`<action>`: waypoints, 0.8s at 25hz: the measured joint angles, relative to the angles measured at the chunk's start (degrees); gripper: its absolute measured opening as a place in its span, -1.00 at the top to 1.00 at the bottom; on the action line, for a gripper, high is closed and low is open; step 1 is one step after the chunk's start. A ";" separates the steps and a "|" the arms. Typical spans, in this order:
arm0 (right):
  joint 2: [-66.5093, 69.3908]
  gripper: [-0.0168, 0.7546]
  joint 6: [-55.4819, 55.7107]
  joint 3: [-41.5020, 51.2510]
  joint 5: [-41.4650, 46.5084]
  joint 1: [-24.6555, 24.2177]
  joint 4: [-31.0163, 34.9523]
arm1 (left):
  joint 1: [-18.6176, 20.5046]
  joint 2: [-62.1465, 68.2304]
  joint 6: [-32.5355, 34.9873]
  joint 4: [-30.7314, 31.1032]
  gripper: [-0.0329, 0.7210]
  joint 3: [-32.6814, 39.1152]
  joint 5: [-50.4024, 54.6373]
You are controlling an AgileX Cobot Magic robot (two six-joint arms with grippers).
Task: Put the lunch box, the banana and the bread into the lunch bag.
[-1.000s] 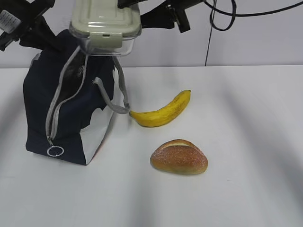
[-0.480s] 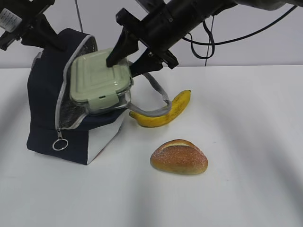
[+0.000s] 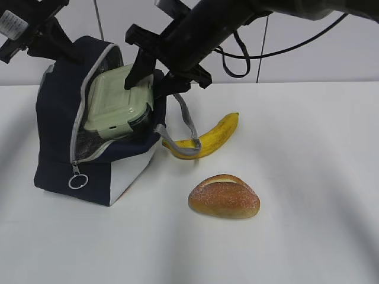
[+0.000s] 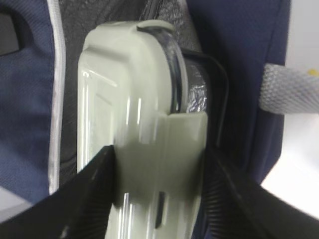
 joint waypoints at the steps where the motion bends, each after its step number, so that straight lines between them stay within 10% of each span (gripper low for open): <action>1: 0.11 -0.03 0.60 0.00 -1.53 0.89 -1.18 | -0.05 0.00 0.00 0.00 0.92 0.00 0.00; 20: 5.18 -0.03 7.91 -0.19 -15.67 8.90 -13.25 | -0.04 0.00 0.00 -0.21 0.92 0.00 0.00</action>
